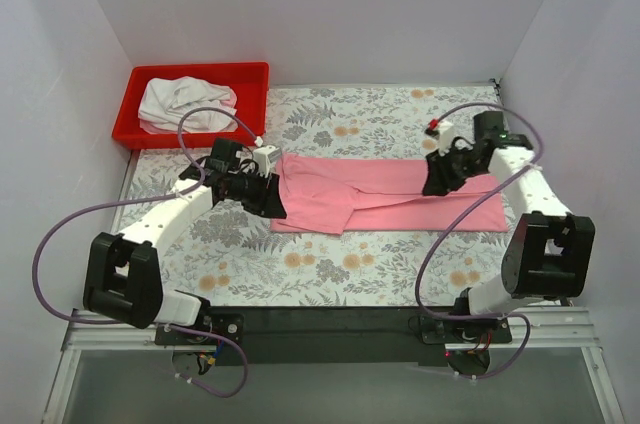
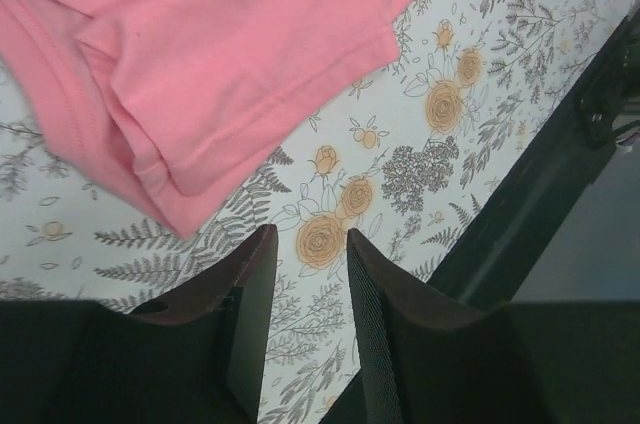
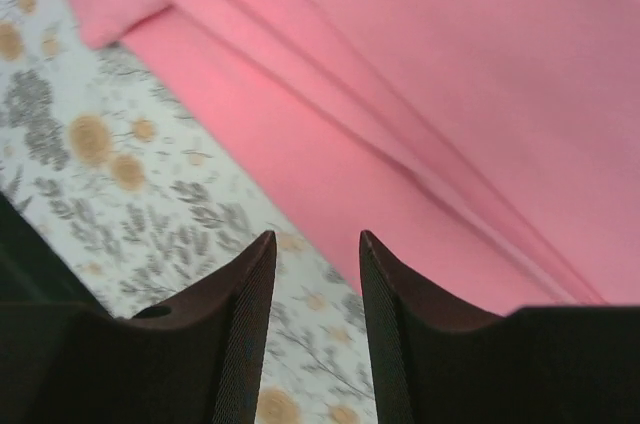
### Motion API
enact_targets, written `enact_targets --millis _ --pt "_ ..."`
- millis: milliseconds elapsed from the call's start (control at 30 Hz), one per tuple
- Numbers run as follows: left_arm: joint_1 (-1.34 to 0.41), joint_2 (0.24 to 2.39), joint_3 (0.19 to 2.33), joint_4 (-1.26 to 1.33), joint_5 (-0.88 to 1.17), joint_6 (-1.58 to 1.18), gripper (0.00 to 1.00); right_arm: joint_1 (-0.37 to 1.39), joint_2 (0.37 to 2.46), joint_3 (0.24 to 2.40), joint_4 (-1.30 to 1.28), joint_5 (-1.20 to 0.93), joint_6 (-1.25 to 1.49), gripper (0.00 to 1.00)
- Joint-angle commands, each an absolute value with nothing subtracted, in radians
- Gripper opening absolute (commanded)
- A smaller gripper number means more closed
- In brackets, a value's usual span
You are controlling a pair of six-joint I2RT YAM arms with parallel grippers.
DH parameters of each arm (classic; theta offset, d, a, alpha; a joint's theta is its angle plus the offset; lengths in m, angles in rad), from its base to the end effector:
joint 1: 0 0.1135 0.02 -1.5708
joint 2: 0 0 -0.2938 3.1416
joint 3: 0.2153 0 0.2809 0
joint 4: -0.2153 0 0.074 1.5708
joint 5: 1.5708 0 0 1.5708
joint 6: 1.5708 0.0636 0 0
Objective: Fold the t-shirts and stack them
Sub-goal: Fold the tshirt
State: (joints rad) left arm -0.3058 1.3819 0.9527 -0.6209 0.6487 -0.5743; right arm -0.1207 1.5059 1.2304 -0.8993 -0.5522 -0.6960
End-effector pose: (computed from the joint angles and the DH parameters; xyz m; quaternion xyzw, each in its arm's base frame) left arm 0.2758 -0.1274 0.2343 -0.0413 0.9187 -0.3826 0.0896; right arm 0.3324 -0.0067 0.2716 -0.3190 0.8894 0.1701 0.2798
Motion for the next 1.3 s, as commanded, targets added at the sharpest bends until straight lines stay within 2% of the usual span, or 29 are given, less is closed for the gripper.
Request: enact_targets --millis 0,33,233,400,633,900,1267 --pt "-0.318 1.379 0.869 -0.508 0.706 -0.737 0.34 0.070 1.456 1.058 -0.584 -0.724 -0.323 0.45" --pt "-0.318 1.384 0.859 -0.496 0.710 -0.745 0.34 0.110 1.422 1.020 -0.510 -0.713 -0.192 0.46" --pt "-0.321 1.433 0.810 -0.422 0.620 -0.798 0.34 0.394 1.397 0.823 -0.116 -0.611 0.109 0.51" --pt "-0.319 1.497 0.813 -0.379 0.565 -0.819 0.34 0.534 1.479 0.779 0.024 -0.543 0.291 0.55" --pt "-0.319 1.552 0.839 -0.364 0.558 -0.839 0.38 0.569 1.626 0.813 0.049 -0.538 0.367 0.57" --pt "-0.319 1.603 0.848 -0.347 0.558 -0.853 0.38 0.592 1.683 0.815 0.071 -0.560 0.400 0.57" --pt "-0.319 1.618 0.844 -0.339 0.552 -0.874 0.38 0.604 1.743 0.824 0.086 -0.580 0.431 0.50"
